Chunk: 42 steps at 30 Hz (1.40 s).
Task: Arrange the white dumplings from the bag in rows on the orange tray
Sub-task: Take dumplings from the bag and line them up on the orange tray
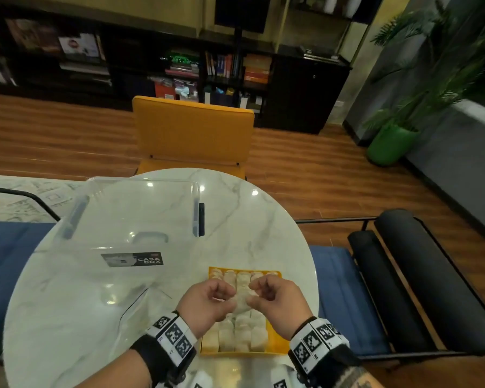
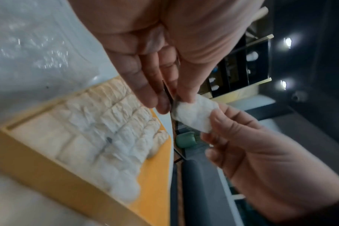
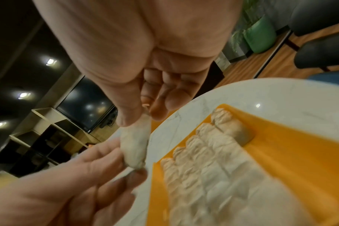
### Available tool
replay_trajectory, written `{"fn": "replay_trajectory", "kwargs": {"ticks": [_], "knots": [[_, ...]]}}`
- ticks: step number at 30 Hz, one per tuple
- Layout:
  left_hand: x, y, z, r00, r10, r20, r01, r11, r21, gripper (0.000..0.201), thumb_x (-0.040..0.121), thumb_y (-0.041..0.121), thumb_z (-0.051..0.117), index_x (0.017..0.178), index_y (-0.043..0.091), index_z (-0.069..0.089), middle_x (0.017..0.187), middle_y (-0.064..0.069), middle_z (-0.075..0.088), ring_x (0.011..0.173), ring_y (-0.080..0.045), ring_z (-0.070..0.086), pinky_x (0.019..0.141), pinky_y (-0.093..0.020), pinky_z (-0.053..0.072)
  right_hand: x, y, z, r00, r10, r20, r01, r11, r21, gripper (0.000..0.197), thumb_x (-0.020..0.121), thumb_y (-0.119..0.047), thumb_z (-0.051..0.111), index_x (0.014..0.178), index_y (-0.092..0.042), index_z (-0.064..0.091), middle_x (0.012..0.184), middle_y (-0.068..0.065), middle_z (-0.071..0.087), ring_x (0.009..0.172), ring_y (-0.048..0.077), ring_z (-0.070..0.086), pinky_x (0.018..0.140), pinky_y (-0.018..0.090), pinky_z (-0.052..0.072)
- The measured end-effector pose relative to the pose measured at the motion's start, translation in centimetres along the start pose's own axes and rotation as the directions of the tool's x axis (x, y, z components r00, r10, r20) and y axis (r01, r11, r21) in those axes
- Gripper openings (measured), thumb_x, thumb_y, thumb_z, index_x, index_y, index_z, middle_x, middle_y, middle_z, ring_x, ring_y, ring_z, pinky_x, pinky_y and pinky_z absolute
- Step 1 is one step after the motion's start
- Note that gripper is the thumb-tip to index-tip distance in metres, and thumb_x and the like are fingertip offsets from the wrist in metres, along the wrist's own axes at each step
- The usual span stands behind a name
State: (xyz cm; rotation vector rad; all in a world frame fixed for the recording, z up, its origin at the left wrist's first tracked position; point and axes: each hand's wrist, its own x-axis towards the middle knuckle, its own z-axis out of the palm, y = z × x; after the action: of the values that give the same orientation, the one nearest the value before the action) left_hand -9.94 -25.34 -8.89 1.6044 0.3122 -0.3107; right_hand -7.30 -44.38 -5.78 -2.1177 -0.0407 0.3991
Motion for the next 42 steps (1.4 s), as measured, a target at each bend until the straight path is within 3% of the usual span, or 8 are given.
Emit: {"fn": "replay_trajectory", "kwargs": {"ticks": [2,4,9,12,16,21,34,42], "knots": [[0.6,-0.7,-0.5,0.997,0.053,-0.059,-0.036,0.966,0.254,0.013,0.082,0.016,0.072,0.088,0.028,0.07,0.091,0.011,0.07,0.075,-0.006,0.065,0.073,-0.029,0.056,1.0,0.7,-1.4,1.0,0.011,-0.023,-0.013,0.994,-0.105,0.016,0.079,-0.024,0.081,0.078,-0.034,0.068,0.082,-0.009,0.07,0.077,0.001,0.064,0.073,0.017,0.051],[0.9,-1.2,-1.2,0.991,0.108,-0.081,-0.057,0.878,0.476,0.015,0.087,0.023,0.065,0.097,0.035,0.065,0.105,0.019,0.062,0.087,0.0,0.062,0.082,-0.023,0.052,2.1,1.3,-3.1,0.999,0.017,-0.043,-0.027,0.972,-0.235,0.015,0.083,-0.027,0.076,0.076,-0.034,0.065,0.082,-0.01,0.071,0.078,0.001,0.064,0.065,0.011,0.048],[1.8,-2.6,-2.1,0.994,0.11,0.01,-0.085,0.703,0.706,0.038,0.093,0.025,0.055,0.13,0.029,0.053,0.142,0.006,0.041,0.119,-0.01,0.052,0.107,-0.023,0.039,4.9,3.0,-5.7,0.996,0.095,0.003,-0.08,0.856,-0.511,0.01,0.09,-0.028,0.065,0.083,-0.034,0.062,0.089,-0.011,0.066,0.076,0.004,0.059,0.058,0.016,0.04],[2.4,-2.9,-1.7,0.998,0.057,0.012,-0.044,0.603,0.796,0.048,0.095,0.029,0.051,0.143,0.029,0.043,0.153,0.002,0.03,0.137,-0.017,0.035,0.115,-0.026,0.026,6.1,3.7,-5.8,0.988,0.119,0.1,-0.035,0.797,-0.604,0.01,0.089,-0.027,0.062,0.085,-0.036,0.059,0.093,-0.009,0.066,0.079,0.009,0.061,0.066,0.02,0.047],[2.6,-3.2,-1.4,0.999,0.051,0.006,-0.029,0.485,0.874,0.05,0.095,0.032,0.047,0.145,0.032,0.038,0.152,0.008,0.033,0.135,-0.02,0.03,0.113,-0.029,0.029,6.9,4.3,-4.5,0.948,0.185,0.26,0.055,0.707,-0.705,0.007,0.084,-0.025,0.062,0.087,-0.031,0.064,0.096,-0.004,0.066,0.087,0.018,0.064,0.078,0.029,0.053],[2.6,-3.7,-1.1,0.999,0.053,-0.001,-0.024,0.466,0.885,0.05,0.095,0.031,0.046,0.144,0.033,0.037,0.144,0.016,0.042,0.131,-0.015,0.03,0.109,-0.028,0.035,7.8,5.2,-3.3,0.931,0.207,0.3,0.119,0.606,-0.787,0.015,0.087,-0.022,0.056,0.098,-0.028,0.064,0.107,0.005,0.064,0.095,0.026,0.063,0.082,0.032,0.052],[2.6,-3.2,-1.1,0.998,0.058,-0.004,-0.019,0.387,0.922,0.053,0.093,0.036,0.047,0.145,0.033,0.037,0.142,0.016,0.047,0.131,-0.014,0.032,0.11,-0.027,0.034,9.4,5.4,-3.1,0.972,0.122,0.198,0.069,0.662,-0.747,0.015,0.083,-0.017,0.056,0.086,-0.027,0.065,0.091,-0.007,0.066,0.083,0.016,0.064,0.079,0.031,0.055],[2.5,-2.5,-1.6,0.999,0.008,0.04,-0.041,0.304,0.952,0.053,0.091,0.039,0.046,0.143,0.032,0.039,0.14,0.012,0.05,0.129,-0.018,0.032,0.105,-0.034,0.037,8.8,5.5,-2.7,0.994,0.018,0.104,0.058,0.733,-0.678,0.019,0.089,-0.02,0.062,0.107,-0.025,0.063,0.108,-0.004,0.052,0.099,0.019,0.058,0.084,0.034,0.052]]}}
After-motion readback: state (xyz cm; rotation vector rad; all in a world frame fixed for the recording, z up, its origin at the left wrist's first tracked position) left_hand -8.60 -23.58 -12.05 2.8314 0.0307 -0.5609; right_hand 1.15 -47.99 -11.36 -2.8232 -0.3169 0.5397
